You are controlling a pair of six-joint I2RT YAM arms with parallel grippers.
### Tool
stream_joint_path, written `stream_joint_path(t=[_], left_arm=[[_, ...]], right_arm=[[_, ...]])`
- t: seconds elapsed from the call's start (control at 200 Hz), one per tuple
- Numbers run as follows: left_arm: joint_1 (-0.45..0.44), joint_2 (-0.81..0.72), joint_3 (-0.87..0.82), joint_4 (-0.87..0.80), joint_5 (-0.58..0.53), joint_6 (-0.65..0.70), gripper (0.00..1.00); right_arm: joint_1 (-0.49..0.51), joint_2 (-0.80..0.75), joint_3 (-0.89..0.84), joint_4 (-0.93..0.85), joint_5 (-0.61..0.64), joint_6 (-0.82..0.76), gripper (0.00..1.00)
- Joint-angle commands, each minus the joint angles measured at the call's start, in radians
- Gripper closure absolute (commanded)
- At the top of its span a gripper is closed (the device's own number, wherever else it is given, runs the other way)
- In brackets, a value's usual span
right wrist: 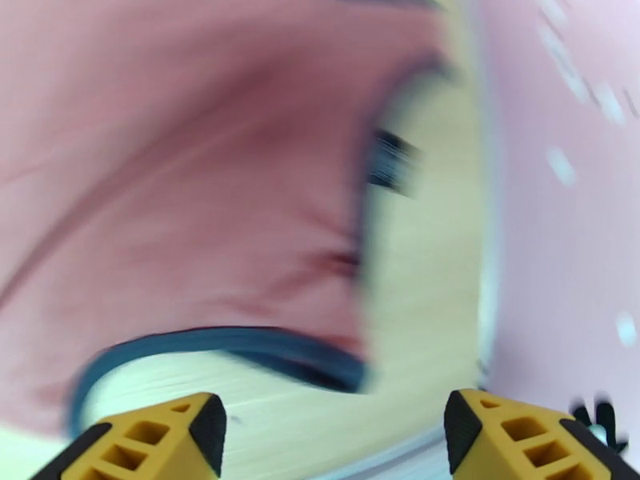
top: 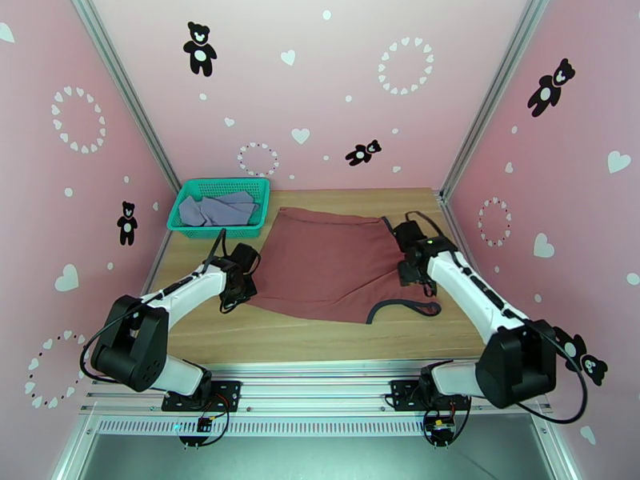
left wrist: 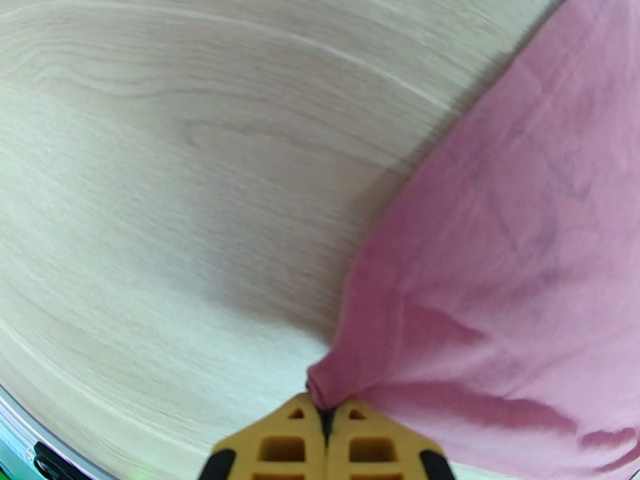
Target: Fold and stack the mixed laundry pile
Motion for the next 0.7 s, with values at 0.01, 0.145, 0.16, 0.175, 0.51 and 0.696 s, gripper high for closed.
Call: stream_joint_path(t=[0.01, 0.145, 0.16, 0.175, 0.51, 0.696], left_arm=[[0.008, -0.015, 0.033, -0.022, -0.005, 0.016, 1.00], [0.008, -0.006, 0.058, -0.045, -0.026, 0.028, 1.00], [0.008, -0.005, 0.062, -0.048, -0.029, 0.030, 1.00], [0.008, -0.004, 0.065, -0.051, -0.030, 0.031, 1.00], [0.027, 0.008, 0.111, -0.114, -0.110, 0.049, 1.00], [0.037, 0.006, 0.117, -0.131, -0.123, 0.047, 1.00]], right_arm=[[0.161, -0.025, -0.063, 0.038, -0.182, -0.010, 0.25], [0.361, 0.019, -0.132, 0.088, -0.187, 0.029, 0.25], [0.378, 0.028, -0.138, 0.093, -0.179, 0.030, 0.25], [0.396, 0.037, -0.143, 0.095, -0.169, 0.033, 0.26], [0.580, 0.228, -0.157, 0.135, -0.133, 0.055, 0.35], [0.598, 0.257, -0.173, 0.132, -0.088, 0.109, 0.37]])
